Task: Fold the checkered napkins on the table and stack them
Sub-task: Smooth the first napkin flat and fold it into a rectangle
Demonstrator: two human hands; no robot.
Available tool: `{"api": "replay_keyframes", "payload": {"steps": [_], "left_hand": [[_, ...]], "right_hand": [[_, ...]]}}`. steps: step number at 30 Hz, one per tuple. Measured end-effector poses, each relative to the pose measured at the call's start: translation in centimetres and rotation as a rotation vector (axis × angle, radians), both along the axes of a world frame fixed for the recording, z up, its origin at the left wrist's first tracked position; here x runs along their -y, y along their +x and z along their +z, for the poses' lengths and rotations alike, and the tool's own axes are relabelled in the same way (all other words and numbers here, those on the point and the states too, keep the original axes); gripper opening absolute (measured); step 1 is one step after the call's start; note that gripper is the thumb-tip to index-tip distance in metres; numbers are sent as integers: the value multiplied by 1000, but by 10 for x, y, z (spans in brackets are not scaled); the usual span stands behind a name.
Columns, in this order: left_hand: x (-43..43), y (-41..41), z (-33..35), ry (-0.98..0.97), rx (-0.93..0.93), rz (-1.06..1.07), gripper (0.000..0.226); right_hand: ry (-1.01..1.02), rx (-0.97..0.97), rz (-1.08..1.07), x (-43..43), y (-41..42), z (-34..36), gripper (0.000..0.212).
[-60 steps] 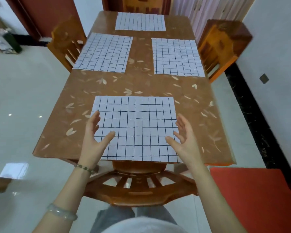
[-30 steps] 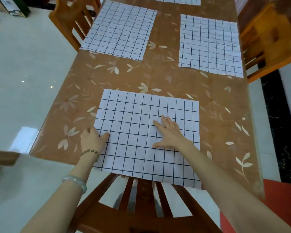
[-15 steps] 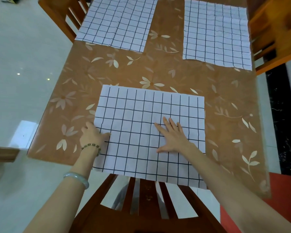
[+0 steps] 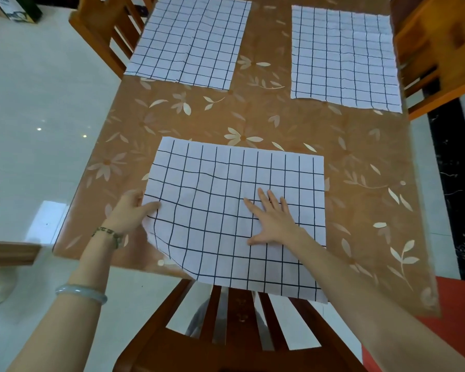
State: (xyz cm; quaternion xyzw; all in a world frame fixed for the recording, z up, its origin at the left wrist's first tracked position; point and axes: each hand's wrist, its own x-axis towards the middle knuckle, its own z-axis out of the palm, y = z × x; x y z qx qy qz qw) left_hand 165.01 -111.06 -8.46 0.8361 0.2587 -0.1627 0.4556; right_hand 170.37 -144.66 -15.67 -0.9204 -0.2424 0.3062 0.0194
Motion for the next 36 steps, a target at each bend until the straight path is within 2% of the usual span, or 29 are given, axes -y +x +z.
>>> {"api": "replay_keyframes", "payload": {"steps": [2, 5, 9, 11, 15, 19, 22, 24, 26, 28, 30, 33, 36], "left_hand": [[-2, 0, 12, -68, 18, -48, 14], [3, 1, 32, -126, 23, -102, 25], [18, 2, 57, -89, -5, -163, 44], [30, 3, 68, -100, 11, -195, 45], [71, 9, 88, -153, 68, -258, 46], [127, 13, 95, -122, 131, -391, 48], [169, 13, 92, -88, 148, -504, 53], [196, 12, 90, -67, 139, -576, 55], [222, 11, 86, -20, 154, -653, 53], [243, 10, 77, 50, 188, -705, 51], [261, 10, 66, 42, 189, -715, 52], [281, 8, 55, -70, 165, -713, 58], [274, 9, 34, -8, 183, -675, 59]], "right_hand": [[-9, 4, 12, -4, -1, 1, 117], [-12, 2, 16, -8, -1, 3, 116], [-8, -20, 4, -10, -1, 4, 116], [34, -55, -37, -12, -2, 8, 114], [370, -88, -298, -6, -2, 27, 93], [719, -29, -616, 12, -1, 54, 47], [985, -96, -963, 27, 3, 81, 18], [1152, -195, -1147, 37, 6, 101, 12], [1244, -300, -1237, 48, 6, 119, 22], [1277, -393, -1265, 60, 7, 129, 32], [1257, -438, -1261, 73, 8, 128, 32], [1121, -419, -1256, 90, 6, 118, 22], [1057, -392, -1302, 100, 5, 96, 7]]}}
